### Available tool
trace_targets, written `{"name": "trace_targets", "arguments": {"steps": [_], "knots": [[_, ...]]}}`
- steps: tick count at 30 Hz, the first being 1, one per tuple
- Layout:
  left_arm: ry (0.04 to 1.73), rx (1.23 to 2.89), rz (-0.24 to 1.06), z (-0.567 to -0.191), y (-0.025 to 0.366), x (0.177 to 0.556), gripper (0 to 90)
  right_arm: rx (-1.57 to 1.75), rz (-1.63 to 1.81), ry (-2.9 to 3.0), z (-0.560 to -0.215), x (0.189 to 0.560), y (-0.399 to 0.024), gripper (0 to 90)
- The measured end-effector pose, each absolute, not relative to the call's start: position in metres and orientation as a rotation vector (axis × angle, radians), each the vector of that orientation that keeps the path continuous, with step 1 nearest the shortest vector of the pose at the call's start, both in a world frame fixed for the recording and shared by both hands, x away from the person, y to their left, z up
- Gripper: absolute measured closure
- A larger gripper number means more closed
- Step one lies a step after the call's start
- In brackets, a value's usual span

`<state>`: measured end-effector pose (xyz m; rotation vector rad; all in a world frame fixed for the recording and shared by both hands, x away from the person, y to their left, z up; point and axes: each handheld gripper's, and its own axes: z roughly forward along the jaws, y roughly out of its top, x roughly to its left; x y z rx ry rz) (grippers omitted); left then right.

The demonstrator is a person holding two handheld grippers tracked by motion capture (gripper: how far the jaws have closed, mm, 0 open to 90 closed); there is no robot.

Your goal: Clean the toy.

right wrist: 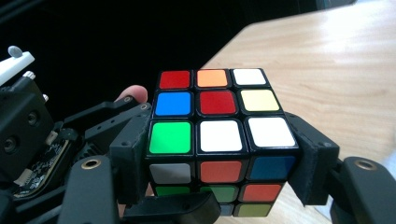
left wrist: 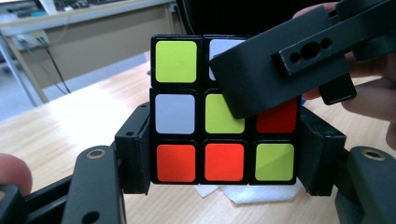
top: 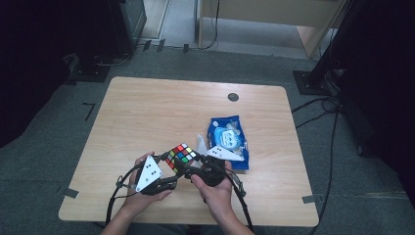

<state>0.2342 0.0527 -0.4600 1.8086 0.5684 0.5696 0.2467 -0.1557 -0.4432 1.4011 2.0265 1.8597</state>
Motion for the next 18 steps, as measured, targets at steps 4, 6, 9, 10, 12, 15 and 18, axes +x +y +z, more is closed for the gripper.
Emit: {"name": "trace_targets", "arguments": {"steps": [4, 6, 9, 10, 12, 15, 18], "knots": [[0.531, 1.825, 0.569, -0.464, 0.053, 0.234, 31.2, 1.417, 1.844, 2.070, -0.444, 0.250, -0.159, 34.6], [0.489, 1.845, 0.593, -0.466, 0.054, 0.233, 26.4, 1.428, 1.845, 2.064, -0.441, 0.252, -0.164, 34.6], [0.450, 1.901, 0.652, -0.469, 0.058, 0.234, 24.0, 1.434, 1.832, 2.058, -0.430, 0.258, -0.181, 34.5], [0.450, 1.901, 0.652, -0.469, 0.058, 0.234, 24.0, 1.434, 1.832, 2.058, -0.430, 0.258, -0.181, 34.5], [0.457, 1.912, 0.687, -0.470, 0.061, 0.237, 24.1, 1.448, 1.822, 2.073, -0.424, 0.262, -0.193, 34.5], [0.466, 1.917, 0.709, -0.471, 0.062, 0.238, 25.1, 1.450, 1.795, 2.141, -0.424, 0.263, -0.193, 34.5], [0.453, 1.934, 0.726, -0.472, 0.060, 0.237, 25.2, 1.424, 1.775, 2.186, -0.425, 0.262, -0.186, 34.5]]}}
